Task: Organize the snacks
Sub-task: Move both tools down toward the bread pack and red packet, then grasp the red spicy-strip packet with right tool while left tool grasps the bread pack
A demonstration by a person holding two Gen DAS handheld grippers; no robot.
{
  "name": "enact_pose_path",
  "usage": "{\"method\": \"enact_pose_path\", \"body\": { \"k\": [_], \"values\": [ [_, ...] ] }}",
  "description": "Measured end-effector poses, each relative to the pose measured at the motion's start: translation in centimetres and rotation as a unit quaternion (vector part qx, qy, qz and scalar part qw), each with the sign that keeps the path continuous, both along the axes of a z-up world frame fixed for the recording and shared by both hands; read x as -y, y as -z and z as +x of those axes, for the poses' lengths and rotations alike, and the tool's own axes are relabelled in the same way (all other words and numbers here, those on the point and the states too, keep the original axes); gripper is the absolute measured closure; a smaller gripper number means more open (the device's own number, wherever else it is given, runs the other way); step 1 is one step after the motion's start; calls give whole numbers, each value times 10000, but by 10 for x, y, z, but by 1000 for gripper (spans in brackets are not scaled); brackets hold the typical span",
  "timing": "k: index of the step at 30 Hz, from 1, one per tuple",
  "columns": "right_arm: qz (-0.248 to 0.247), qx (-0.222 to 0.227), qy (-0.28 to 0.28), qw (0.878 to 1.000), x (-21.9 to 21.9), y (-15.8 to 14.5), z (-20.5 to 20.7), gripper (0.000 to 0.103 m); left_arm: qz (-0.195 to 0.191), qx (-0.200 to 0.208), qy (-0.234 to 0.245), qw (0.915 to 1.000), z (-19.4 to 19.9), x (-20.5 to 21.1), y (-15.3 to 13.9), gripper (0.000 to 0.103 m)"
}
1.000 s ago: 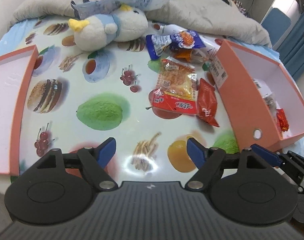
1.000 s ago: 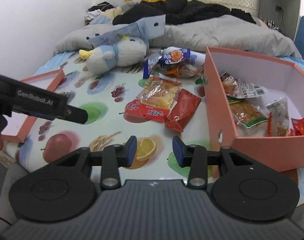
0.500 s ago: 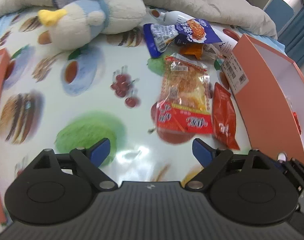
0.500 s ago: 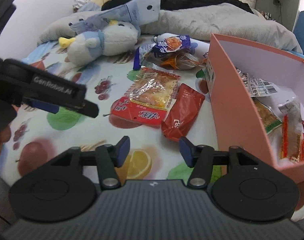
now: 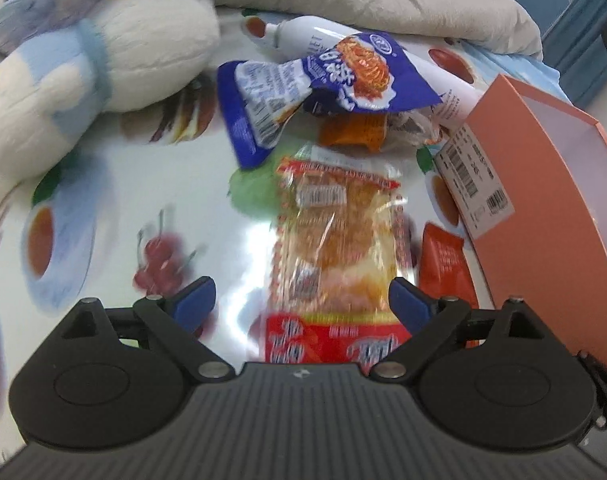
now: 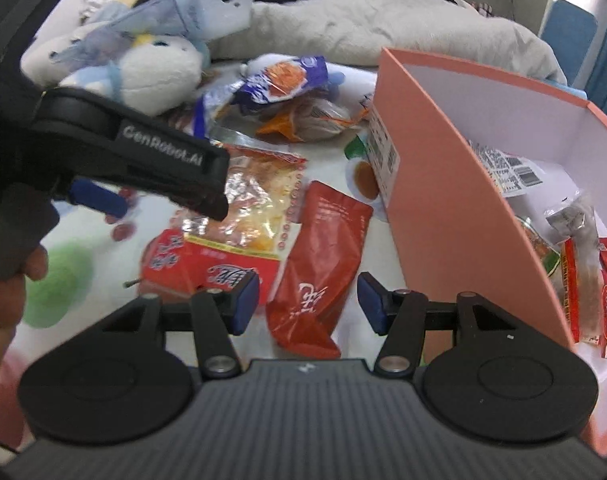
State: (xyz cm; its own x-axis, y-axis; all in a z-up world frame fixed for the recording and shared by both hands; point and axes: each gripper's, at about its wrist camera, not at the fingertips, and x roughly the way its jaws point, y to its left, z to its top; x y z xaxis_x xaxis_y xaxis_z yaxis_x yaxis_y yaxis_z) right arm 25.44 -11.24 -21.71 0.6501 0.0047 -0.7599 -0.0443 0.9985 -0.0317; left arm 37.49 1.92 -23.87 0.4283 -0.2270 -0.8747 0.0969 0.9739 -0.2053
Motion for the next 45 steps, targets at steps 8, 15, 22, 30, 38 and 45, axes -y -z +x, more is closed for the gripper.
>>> {"method": "enact_pose_path", "body": {
  "k": [8,15,22,30,38,45],
  "values": [
    [-35,-115,241,9996,0,12,18,47,152,106,243,9995,27,17,8,8],
    [-79,-218,235,9995,-1,21,24,48,344,308,410,9981,34,33,11,8],
    [-142,-187,114,9997,-5,20,26,52,510,219,362,9978,43,36,25,8],
    [-111,-246,-19,9996,-4,18,30,54,877,269,607,9939,40,49,23,18],
    [-12,-295,-157,9994,0,17,28,57,948,222,711,9927,32,52,18,39],
    [45,-401,-369,9985,1,15,18,58,899,119,693,9935,17,44,15,51]
  ]
}}
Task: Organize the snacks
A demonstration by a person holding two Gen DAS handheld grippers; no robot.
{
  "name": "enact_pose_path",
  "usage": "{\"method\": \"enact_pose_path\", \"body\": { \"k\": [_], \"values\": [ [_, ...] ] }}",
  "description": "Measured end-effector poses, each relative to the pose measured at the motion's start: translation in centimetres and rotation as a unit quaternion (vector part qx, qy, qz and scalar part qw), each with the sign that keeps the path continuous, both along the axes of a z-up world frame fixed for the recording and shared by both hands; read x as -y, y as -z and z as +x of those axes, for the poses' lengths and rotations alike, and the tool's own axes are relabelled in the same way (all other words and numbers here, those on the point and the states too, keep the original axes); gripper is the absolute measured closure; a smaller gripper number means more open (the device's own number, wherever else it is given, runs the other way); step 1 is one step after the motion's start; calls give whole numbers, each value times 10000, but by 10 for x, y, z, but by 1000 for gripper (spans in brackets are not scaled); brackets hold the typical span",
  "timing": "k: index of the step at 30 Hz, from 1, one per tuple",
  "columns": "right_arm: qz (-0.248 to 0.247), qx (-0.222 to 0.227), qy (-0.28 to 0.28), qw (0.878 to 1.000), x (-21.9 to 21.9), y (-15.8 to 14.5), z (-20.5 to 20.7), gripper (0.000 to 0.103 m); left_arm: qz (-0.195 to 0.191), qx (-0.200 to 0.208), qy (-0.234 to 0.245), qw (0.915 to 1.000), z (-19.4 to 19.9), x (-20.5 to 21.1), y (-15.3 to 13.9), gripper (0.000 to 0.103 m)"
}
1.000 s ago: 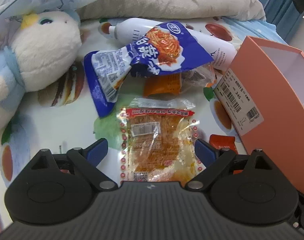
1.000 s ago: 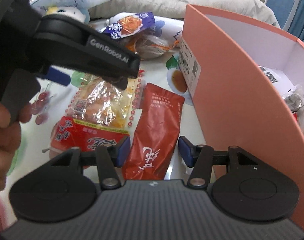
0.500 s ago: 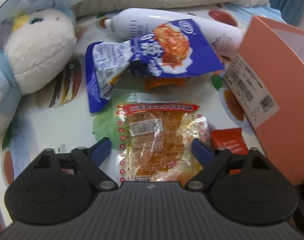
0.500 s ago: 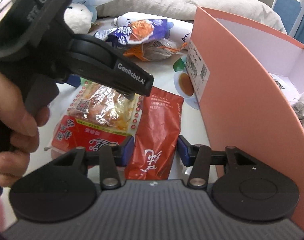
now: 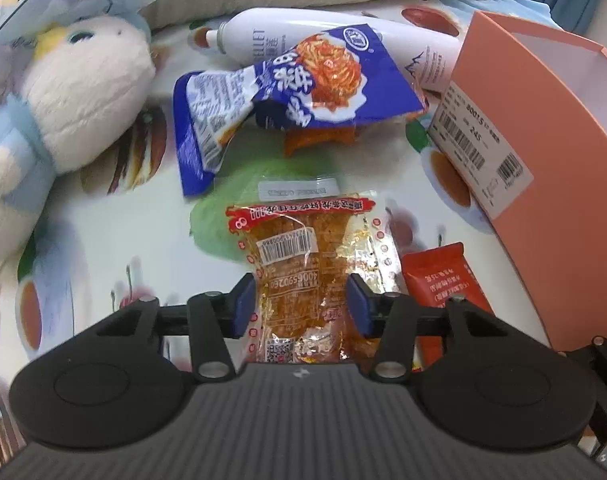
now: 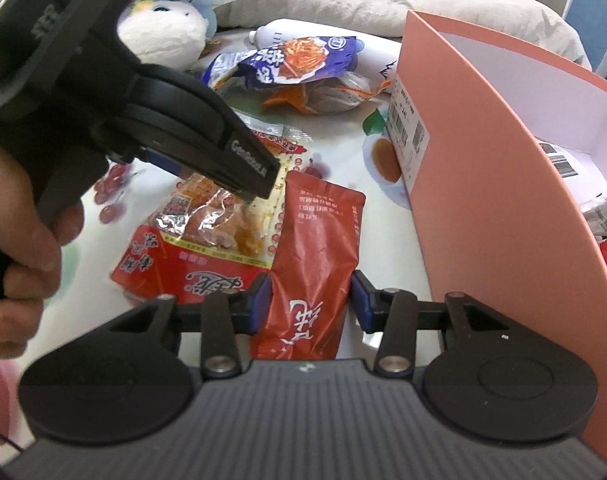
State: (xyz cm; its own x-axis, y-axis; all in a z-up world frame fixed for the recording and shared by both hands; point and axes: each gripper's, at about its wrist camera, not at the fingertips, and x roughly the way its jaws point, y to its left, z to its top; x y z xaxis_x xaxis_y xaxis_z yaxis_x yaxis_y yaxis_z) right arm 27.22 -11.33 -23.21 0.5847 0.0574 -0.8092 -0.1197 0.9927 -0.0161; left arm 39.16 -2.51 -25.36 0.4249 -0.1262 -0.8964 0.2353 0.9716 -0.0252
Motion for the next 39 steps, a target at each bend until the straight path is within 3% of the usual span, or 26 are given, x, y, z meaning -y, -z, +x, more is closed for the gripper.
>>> {"method": "enact_pose_path", "body": {
  "k": [9,13,19,39],
  "values": [
    [127,-136,-132,9997,5,-6,-30,58,-114,-77,-332,9994,-43,-18,-6,61],
    [175,-148,-173,9996,6,-10,-46,58,-119,-76,-508,9986,-62,-28,-11,73],
    [218,-102,-279,9993,7,-17,-64,58,-142,9,-667,9977,-90,-36,-23,80],
    [494,436,-399,9970,20,-65,-106,58,-666,311,-1115,9910,-162,-57,-75,87]
  ]
}}
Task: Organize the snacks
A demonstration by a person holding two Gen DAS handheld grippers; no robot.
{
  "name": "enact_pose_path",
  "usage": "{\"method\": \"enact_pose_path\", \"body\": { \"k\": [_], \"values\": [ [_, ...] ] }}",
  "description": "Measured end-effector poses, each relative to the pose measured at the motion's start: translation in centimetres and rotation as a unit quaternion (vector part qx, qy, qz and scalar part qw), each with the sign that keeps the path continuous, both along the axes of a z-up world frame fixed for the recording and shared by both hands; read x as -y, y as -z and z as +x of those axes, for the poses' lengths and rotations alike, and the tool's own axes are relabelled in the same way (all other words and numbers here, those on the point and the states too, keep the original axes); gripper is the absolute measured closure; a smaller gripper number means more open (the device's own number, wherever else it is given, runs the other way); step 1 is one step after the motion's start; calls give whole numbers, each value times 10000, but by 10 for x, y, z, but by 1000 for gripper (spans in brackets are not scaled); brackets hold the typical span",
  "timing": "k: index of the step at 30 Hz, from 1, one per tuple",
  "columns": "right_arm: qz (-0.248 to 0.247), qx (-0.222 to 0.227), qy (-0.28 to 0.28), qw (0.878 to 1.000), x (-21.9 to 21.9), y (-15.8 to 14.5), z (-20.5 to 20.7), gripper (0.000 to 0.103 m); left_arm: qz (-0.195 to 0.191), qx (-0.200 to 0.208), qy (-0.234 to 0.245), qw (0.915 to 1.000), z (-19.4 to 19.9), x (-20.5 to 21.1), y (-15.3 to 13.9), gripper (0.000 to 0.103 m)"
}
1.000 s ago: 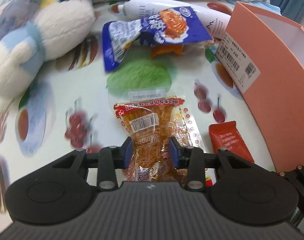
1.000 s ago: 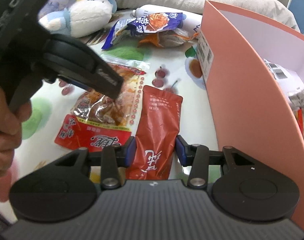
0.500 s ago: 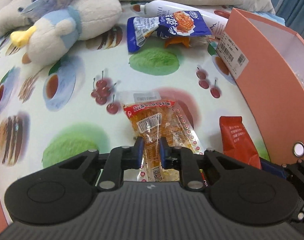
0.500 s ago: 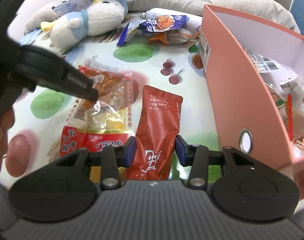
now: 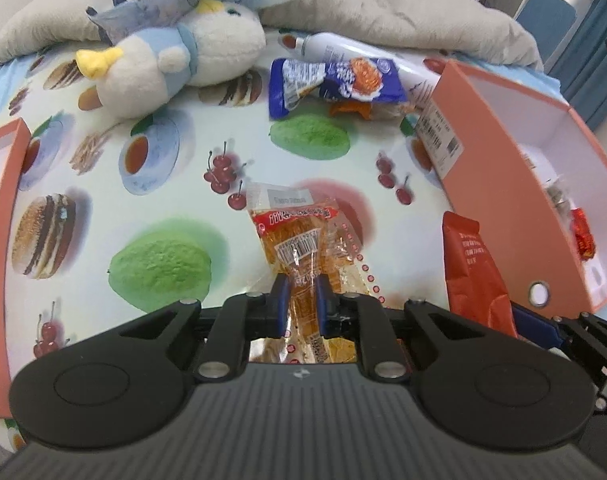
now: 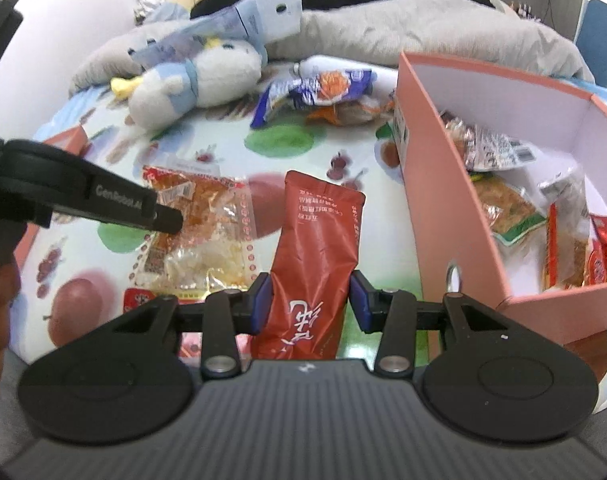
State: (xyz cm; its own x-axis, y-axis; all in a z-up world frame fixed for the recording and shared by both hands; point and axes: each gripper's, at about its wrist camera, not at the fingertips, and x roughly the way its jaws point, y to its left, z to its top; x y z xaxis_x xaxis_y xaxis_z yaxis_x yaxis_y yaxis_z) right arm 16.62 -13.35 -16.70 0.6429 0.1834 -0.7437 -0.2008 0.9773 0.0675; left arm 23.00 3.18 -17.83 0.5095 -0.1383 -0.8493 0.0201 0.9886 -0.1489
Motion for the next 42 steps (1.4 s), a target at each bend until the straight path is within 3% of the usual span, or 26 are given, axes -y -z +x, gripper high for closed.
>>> {"method": "enact_pose_path", "body": {
  "k": [13,18,27,29,30,31,33,34,38,42],
  "values": [
    [122,560,-10,9984,13,-47,4,58,-29,520,41,9986,-7,0,-56,99],
    [140,446,-17,9989,21,-40,3,58,-209,379,1,9991,-8,1,-43,99],
    [-36,-93,-228,9997,9,7,-8,58,-683,-95,-445,9966,-18,-26,5,98],
    [-64,-146,-300,9994,4,15,-10,58,-650,-208,-516,9963,-17,-31,17,90],
    [-111,-152,-335,9993,2,19,-10,58,-606,-320,-582,9960,-15,-33,23,75],
    [-161,-135,-366,9991,0,22,-11,58,-599,-391,-642,9954,-14,-35,29,51],
    [-247,-100,-460,9986,-3,28,-11,58,-683,-420,-762,9939,-14,-40,37,24],
    [-307,-117,-502,9982,-4,32,-10,58,-716,-443,-859,9927,-14,-43,41,17],
    [-495,-210,-610,9967,-9,46,-8,58,-900,-765,-1213,9856,-7,-50,58,12],
    [-544,-397,-747,9949,-13,59,-8,58,-1308,-749,-1274,9803,-5,-52,66,12]
  ]
}}
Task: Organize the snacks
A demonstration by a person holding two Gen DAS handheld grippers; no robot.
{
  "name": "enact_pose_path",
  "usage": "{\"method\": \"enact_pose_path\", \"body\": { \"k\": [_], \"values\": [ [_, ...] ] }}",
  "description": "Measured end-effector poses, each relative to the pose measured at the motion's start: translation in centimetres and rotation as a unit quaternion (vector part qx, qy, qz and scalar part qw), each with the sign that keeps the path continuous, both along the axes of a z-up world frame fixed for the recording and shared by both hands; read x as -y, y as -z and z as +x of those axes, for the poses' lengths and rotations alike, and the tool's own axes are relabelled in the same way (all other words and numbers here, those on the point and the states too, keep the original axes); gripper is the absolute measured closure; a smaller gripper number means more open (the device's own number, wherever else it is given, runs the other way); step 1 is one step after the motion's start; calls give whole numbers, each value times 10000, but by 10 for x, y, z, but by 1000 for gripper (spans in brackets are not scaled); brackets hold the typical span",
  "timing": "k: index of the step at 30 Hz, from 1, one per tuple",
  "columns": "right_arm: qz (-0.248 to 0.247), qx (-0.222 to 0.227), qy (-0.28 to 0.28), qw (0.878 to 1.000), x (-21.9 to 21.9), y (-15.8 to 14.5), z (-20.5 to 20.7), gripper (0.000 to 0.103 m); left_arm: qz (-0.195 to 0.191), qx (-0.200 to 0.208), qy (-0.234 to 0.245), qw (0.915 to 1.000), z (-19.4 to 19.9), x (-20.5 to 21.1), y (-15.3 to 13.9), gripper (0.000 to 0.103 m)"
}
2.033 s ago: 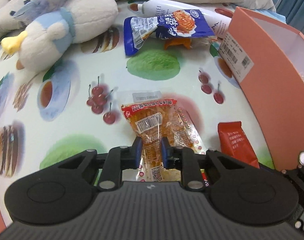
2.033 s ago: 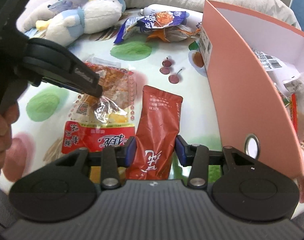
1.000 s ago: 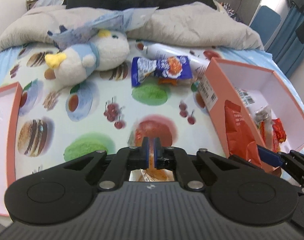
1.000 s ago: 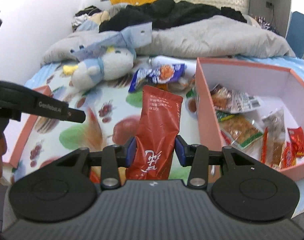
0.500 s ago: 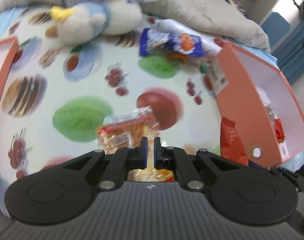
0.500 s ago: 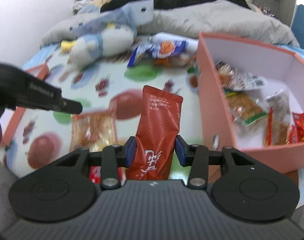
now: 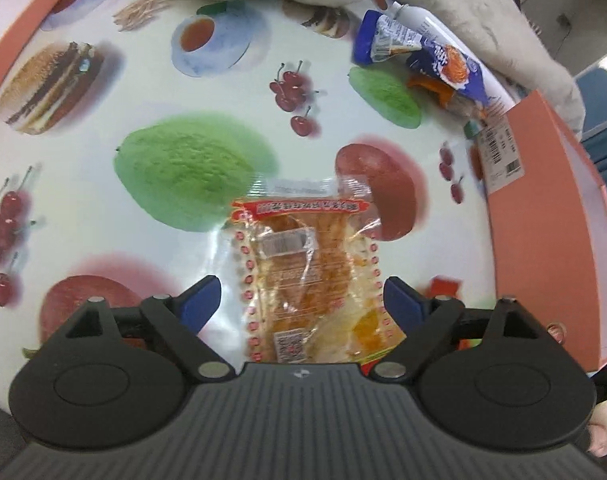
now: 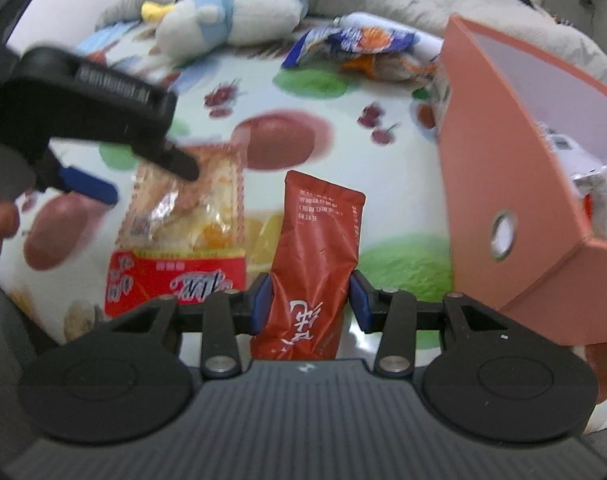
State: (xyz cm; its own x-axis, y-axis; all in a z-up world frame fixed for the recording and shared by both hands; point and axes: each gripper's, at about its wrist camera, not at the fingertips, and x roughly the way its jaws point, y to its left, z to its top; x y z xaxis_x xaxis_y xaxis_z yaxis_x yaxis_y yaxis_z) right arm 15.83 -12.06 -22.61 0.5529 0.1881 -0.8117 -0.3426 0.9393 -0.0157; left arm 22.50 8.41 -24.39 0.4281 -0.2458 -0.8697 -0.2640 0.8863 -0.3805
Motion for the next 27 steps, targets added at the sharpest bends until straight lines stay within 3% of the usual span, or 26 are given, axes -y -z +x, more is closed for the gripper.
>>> {"method": "enact_pose_path", "body": {
  "k": [6,10,12,16,21,27],
  "values": [
    [136,-16,-15,9999,1,4,-1,58,-694,-25,-107,9975,7,0,5,12],
    [179,-8,-63,9998,0,6,-2,58,-1328,-35,-228,9909,5,-1,9,12],
    [233,-32,-39,9997,3,7,0,58,-1472,-71,-216,9888,4,0,11,12],
    [319,-40,-2,9995,5,8,-1,58,-2246,-107,-221,9741,0,3,18,12],
    [351,-49,1,9994,6,9,2,58,-1860,-109,-90,9824,-2,15,16,15],
    [369,-51,15,9993,7,9,2,58,-834,-123,407,9956,0,32,6,43]
  ]
}}
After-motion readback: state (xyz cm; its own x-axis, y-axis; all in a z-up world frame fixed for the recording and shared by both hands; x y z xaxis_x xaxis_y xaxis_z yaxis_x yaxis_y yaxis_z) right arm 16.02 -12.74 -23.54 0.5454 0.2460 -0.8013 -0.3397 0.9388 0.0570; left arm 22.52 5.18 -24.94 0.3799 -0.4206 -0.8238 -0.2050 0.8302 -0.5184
